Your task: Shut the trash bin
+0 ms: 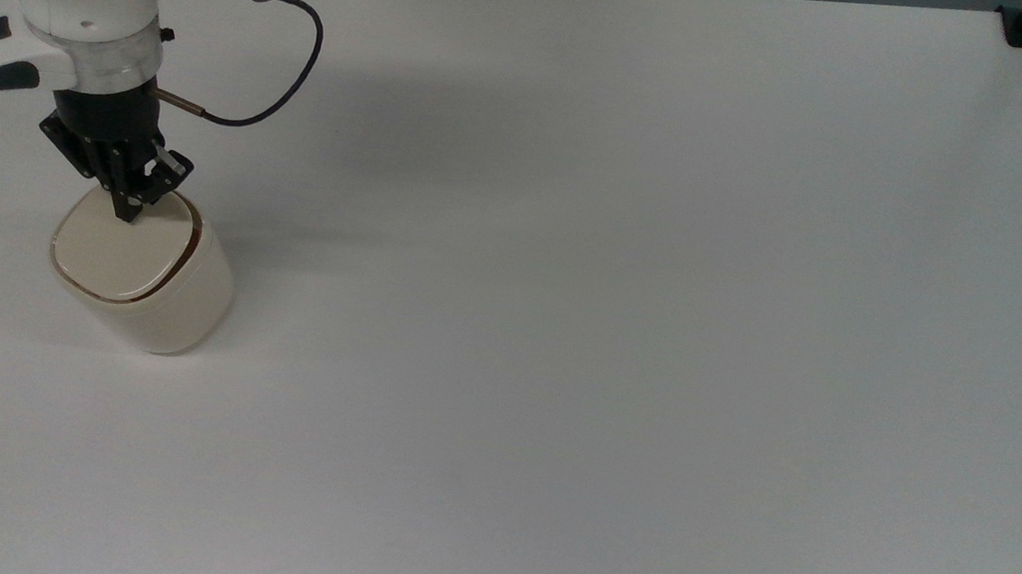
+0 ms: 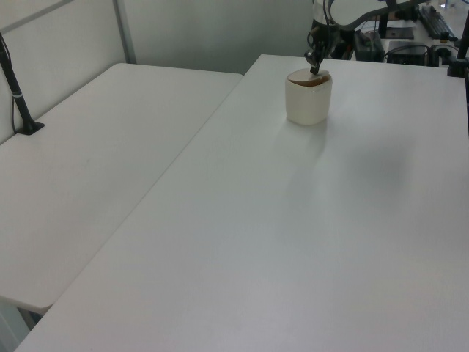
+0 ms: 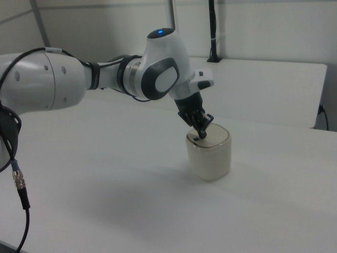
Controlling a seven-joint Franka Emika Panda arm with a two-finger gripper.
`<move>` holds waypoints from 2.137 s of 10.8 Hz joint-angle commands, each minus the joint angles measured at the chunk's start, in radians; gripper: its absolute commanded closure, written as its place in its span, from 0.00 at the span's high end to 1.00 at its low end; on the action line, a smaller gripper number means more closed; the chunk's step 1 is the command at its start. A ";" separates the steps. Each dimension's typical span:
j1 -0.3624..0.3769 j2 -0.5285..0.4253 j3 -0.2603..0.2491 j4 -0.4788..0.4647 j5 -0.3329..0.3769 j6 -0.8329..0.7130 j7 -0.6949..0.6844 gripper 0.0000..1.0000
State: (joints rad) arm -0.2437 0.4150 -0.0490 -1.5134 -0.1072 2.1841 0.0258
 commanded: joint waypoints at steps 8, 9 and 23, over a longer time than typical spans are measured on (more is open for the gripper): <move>0.108 -0.103 0.009 -0.022 0.006 -0.131 -0.003 0.00; 0.162 -0.142 0.009 -0.024 0.006 -0.224 0.002 0.01; 0.360 -0.375 0.012 -0.080 0.006 -0.570 0.056 1.00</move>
State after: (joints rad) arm 0.1094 0.0641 -0.0284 -1.5656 -0.1073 1.6120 0.0719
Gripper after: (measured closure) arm 0.383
